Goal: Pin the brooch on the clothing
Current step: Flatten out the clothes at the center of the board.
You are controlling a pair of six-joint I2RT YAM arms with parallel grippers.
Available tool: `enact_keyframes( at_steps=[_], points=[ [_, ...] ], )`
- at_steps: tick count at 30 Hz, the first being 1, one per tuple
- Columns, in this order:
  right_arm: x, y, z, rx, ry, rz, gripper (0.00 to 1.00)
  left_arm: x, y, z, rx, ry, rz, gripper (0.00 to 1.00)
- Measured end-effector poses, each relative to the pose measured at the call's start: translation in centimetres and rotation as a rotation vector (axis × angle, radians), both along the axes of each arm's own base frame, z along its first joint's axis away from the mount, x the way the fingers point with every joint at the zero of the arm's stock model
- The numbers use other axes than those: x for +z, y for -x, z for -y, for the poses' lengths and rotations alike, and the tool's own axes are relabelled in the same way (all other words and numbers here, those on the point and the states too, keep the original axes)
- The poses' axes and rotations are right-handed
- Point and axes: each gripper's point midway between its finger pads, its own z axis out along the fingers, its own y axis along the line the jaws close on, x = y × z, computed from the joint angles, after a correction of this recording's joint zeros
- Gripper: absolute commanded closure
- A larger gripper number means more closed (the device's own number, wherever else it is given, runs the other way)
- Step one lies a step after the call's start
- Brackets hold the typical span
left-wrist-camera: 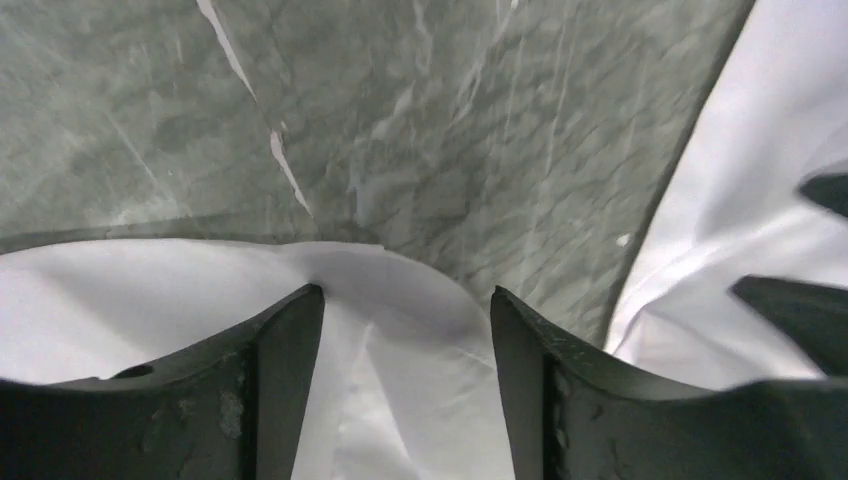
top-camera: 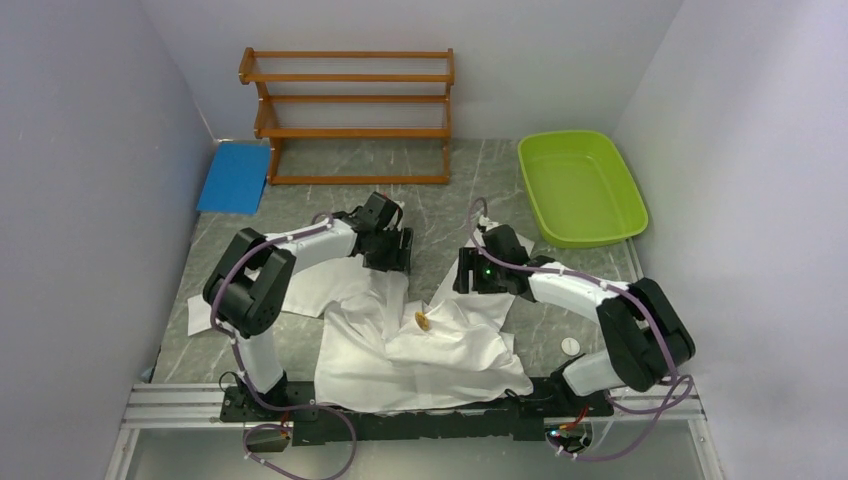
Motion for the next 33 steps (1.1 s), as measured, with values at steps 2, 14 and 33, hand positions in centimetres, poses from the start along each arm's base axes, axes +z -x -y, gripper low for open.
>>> enact_keyframes(
  at_steps=[2,14,33],
  points=[
    [-0.8,0.2,0.0,0.005,0.033,-0.022,0.40,0.3,-0.2,0.4,0.012,0.014,-0.019,0.52],
    [-2.1,-3.7,0.3,-0.051,0.201,0.002,1.00,-0.6,-1.6,-2.8,0.101,0.009,-0.134,0.97],
    [7.1,-17.2,5.3,-0.274,-0.089,0.143,1.00,14.6,-13.1,-19.9,0.615,0.283,0.352,0.97]
  ],
)
